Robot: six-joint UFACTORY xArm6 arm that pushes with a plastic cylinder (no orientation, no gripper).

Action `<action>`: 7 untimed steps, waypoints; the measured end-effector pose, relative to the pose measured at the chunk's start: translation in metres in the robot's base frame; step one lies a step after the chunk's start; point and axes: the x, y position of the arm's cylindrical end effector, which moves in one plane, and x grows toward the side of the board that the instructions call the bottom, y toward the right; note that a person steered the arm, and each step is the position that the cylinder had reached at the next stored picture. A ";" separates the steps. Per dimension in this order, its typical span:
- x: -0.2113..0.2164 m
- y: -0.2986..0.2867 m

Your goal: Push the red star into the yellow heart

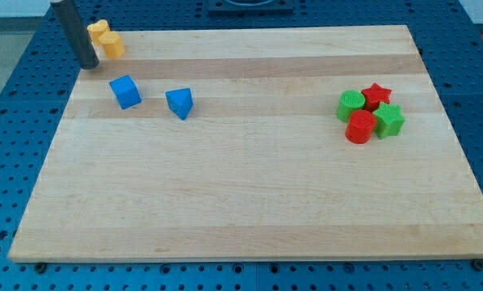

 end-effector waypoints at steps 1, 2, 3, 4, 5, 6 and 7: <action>0.000 0.035; 0.000 0.145; -0.004 0.279; -0.004 0.407; 0.013 0.527; 0.059 0.606; 0.114 0.618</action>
